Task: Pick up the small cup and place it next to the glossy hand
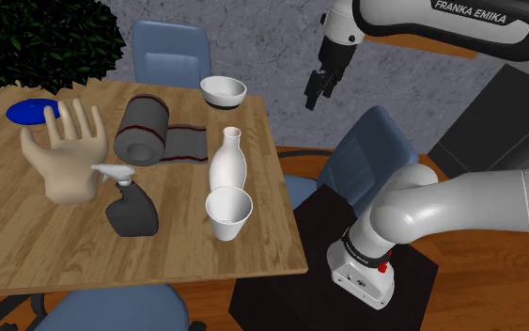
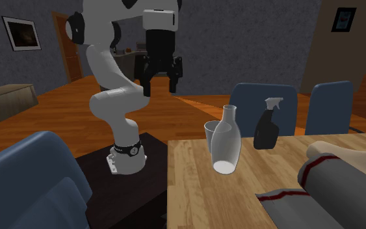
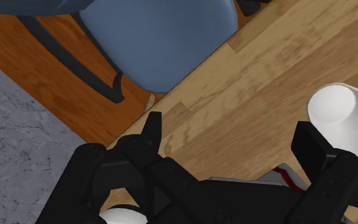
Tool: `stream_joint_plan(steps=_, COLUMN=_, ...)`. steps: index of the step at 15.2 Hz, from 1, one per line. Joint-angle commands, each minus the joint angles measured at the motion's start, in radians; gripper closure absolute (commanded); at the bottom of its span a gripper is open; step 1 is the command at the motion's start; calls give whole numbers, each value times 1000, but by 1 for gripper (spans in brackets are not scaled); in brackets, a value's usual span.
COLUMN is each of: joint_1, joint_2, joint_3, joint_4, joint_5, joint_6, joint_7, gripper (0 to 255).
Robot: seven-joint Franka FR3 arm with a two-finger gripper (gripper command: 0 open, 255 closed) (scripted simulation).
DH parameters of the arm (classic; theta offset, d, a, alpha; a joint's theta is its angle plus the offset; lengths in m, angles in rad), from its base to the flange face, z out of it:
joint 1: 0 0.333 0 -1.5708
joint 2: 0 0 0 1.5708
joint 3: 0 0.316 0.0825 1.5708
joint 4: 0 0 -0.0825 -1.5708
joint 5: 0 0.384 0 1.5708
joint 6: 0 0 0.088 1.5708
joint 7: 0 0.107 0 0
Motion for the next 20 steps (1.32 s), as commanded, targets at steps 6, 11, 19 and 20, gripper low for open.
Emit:
stream_joint_plan(steps=6, joint_1=47, joint_2=6, joint_3=108, joint_4=-63, joint_5=59, joint_6=57, joint_7=101, gripper=0)
stream_joint_plan(steps=11, joint_1=95, joint_2=46, joint_3=220, joint_4=-100, joint_5=116, joint_6=122, joint_7=204, gripper=0)
stream_joint_plan(steps=19, joint_1=153, joint_2=182, joint_3=407, joint_4=-101, joint_5=186, joint_6=241, joint_7=372, gripper=0)
stream_joint_plan(steps=20, joint_1=158, joint_2=204, joint_3=431, joint_4=-96, joint_5=191, joint_6=256, joint_7=394, gripper=0)
